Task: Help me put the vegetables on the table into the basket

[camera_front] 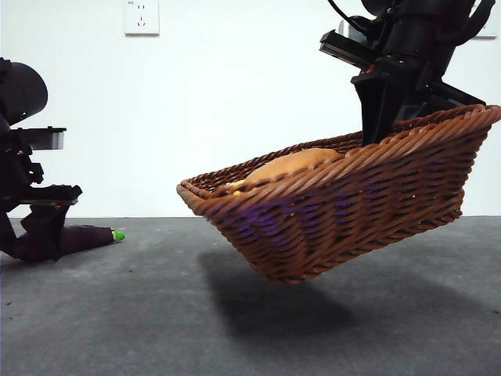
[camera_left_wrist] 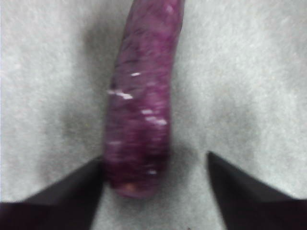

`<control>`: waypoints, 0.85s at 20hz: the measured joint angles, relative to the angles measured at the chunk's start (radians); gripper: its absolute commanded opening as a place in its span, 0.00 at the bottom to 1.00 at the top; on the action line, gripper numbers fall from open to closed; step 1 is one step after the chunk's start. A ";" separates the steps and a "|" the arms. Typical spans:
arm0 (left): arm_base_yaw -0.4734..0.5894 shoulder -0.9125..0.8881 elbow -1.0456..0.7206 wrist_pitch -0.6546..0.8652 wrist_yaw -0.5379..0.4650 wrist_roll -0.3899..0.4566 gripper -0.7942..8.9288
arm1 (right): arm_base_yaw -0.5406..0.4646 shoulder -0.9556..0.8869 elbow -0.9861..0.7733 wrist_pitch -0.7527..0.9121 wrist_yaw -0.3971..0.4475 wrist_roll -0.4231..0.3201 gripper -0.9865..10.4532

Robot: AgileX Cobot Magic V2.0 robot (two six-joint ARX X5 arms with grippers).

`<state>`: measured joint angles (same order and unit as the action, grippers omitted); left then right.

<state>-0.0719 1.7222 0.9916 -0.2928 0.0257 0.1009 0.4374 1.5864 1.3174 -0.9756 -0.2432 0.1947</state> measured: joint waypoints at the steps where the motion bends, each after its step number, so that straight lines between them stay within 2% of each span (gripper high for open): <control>1: 0.000 0.000 0.000 0.008 0.000 0.000 0.07 | 0.000 0.000 0.000 0.000 0.000 0.000 0.08; 5: 0.000 -0.018 0.000 0.022 0.001 -0.011 0.07 | 0.000 0.000 0.000 0.000 0.000 0.000 0.08; 7: 0.000 -0.079 0.000 0.001 0.032 -0.035 0.07 | 0.000 0.000 0.000 0.000 0.000 0.000 0.08; 11: -0.011 -0.266 0.000 -0.140 0.259 -0.122 0.07 | 0.000 0.000 0.000 0.001 0.033 0.003 0.08; 15: -0.113 -0.426 0.000 -0.380 0.493 -0.145 0.07 | 0.000 0.000 0.000 0.008 0.046 0.004 0.08; 17: -0.184 -0.467 0.000 -0.450 0.515 -0.154 0.07 | 0.000 0.000 0.000 0.026 0.045 0.010 0.08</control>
<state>-0.2558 1.2549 0.9916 -0.7425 0.5411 -0.0532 0.4374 1.5864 1.3174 -0.9493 -0.1978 0.2043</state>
